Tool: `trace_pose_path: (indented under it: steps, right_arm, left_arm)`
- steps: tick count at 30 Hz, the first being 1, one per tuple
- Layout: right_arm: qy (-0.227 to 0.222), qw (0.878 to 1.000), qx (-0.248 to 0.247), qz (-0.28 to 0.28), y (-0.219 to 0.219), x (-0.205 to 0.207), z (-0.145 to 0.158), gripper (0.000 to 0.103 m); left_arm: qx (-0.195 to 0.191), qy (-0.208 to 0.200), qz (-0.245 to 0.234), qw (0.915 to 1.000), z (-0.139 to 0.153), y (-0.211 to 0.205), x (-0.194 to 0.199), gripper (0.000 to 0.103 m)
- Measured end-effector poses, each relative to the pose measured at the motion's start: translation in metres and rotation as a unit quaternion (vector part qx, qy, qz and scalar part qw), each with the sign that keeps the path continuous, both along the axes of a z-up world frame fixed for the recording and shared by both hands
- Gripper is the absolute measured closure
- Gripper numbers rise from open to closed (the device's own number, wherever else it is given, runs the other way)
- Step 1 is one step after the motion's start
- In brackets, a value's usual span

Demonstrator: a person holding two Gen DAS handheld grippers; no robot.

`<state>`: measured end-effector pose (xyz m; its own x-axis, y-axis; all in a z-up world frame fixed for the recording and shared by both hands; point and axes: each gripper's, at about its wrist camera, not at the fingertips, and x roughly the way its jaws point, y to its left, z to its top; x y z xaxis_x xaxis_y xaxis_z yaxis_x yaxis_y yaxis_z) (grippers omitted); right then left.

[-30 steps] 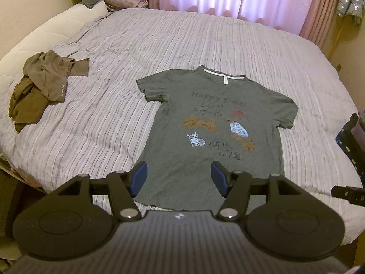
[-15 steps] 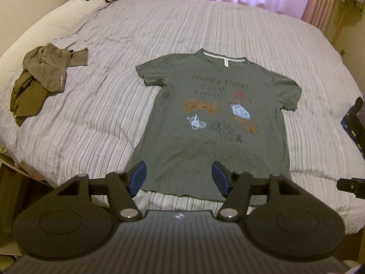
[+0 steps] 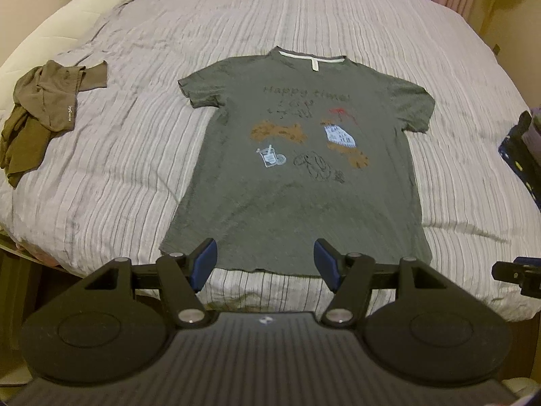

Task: Fold clothes

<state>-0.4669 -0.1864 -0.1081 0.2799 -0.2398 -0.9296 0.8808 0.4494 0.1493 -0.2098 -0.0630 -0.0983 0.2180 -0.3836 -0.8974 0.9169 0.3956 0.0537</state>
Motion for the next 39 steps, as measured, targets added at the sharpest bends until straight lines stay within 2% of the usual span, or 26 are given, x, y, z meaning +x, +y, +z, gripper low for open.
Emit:
trace_pose_path:
  steps: [12,18,23,28,30,32,35,39]
  right_arm:
    - [0.005,1.000,0.018,-0.003,-0.013,0.009,-0.008,0.057]
    - [0.015,0.999,0.031,-0.001,-0.028,0.027,-0.021,0.057]
    - [0.027,0.998,0.045,-0.017,-0.048,0.046,-0.042,0.057]
    - [0.035,0.997,0.045,-0.057,-0.084,0.065,-0.065,0.057]
    - [0.036,0.995,0.045,-0.080,-0.103,0.074,-0.078,0.057]
    - [0.048,0.992,0.048,-0.105,-0.125,0.084,-0.093,0.057]
    - [0.068,0.988,0.043,-0.135,-0.154,0.103,-0.113,0.057]
    - [0.085,0.983,0.033,-0.162,-0.180,0.126,-0.139,0.057]
  left_arm:
    - [0.020,0.003,-0.002,0.9998,-0.006,-0.016,0.008,0.043]
    - [0.037,0.012,-0.001,0.9993,-0.020,-0.032,0.029,0.043]
    - [0.029,0.036,0.007,0.9989,-0.040,-0.052,0.070,0.042]
    - [0.002,0.104,0.052,0.9932,-0.079,-0.079,0.142,0.042]
    - [-0.015,0.141,0.079,0.9867,-0.100,-0.094,0.177,0.042]
    - [-0.039,0.189,0.118,0.9741,-0.123,-0.109,0.215,0.042]
    - [-0.088,0.254,0.184,0.9453,-0.160,-0.133,0.272,0.042]
    - [-0.145,0.312,0.258,0.9028,-0.204,-0.166,0.336,0.042]
